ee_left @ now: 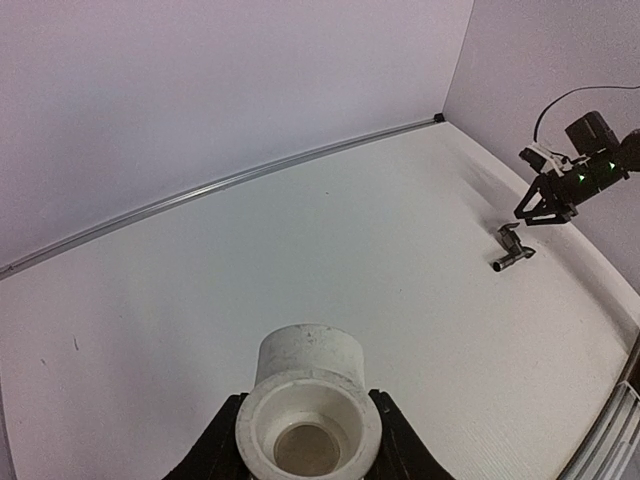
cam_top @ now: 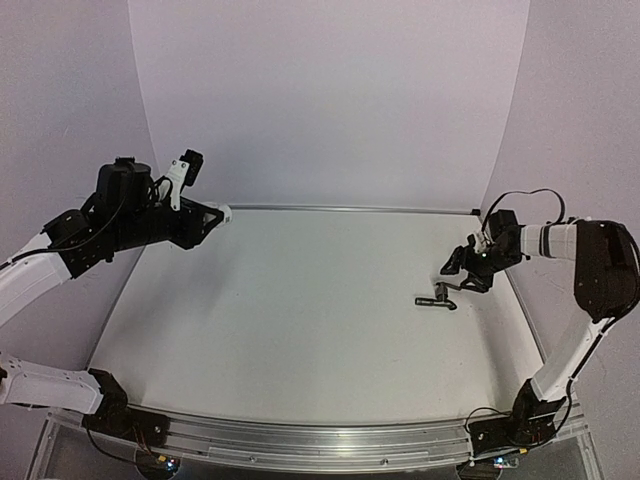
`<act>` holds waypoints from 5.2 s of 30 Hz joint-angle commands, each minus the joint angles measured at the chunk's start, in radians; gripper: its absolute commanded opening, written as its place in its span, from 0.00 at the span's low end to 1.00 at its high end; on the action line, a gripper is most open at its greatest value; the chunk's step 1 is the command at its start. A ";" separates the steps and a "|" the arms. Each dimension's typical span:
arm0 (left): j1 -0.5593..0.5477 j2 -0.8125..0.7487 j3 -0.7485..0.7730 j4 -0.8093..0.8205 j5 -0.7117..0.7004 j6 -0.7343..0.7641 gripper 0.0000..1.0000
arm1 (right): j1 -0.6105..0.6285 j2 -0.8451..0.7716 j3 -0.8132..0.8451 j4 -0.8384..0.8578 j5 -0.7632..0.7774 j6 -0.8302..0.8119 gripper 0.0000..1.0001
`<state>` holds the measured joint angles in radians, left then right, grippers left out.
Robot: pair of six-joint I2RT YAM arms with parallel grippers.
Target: Install the water faucets
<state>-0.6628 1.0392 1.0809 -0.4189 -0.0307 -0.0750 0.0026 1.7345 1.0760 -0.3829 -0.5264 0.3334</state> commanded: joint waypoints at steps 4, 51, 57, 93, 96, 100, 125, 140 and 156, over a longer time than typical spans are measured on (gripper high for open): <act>-0.001 -0.017 -0.002 0.053 0.003 0.015 0.00 | 0.005 0.107 0.085 -0.003 -0.088 -0.097 0.68; 0.023 0.217 -0.106 0.546 0.620 -0.669 0.00 | 0.586 -0.228 0.076 0.169 1.070 -0.092 0.00; 0.026 0.354 -0.190 0.944 0.871 -1.051 0.00 | 0.594 -0.423 -0.084 0.505 0.566 -0.363 0.00; 0.023 0.399 -0.394 2.111 1.017 -1.499 0.00 | 1.206 -0.318 -0.114 1.420 0.852 -1.159 0.00; 0.023 0.367 -0.385 2.111 1.012 -1.472 0.00 | 1.206 -0.312 -0.073 1.403 0.815 -1.125 0.00; 0.023 0.326 -0.387 2.109 0.994 -1.451 0.00 | 1.207 -0.295 -0.032 1.417 0.772 -1.139 0.00; 0.022 0.328 -0.367 2.108 0.895 -1.435 0.00 | 1.208 -0.123 0.037 1.627 0.788 -1.138 0.00; 0.022 0.310 -0.406 2.023 0.812 -1.355 0.00 | 1.217 -0.040 0.092 1.718 0.892 -1.176 0.00; 0.023 0.163 -0.379 1.597 0.746 -1.075 0.00 | 1.254 -0.029 0.162 1.449 0.872 -1.076 0.00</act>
<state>-0.6357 1.2715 0.6510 1.2226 0.7759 -1.2695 1.2346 1.6997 1.1996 1.2385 0.3847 -0.8063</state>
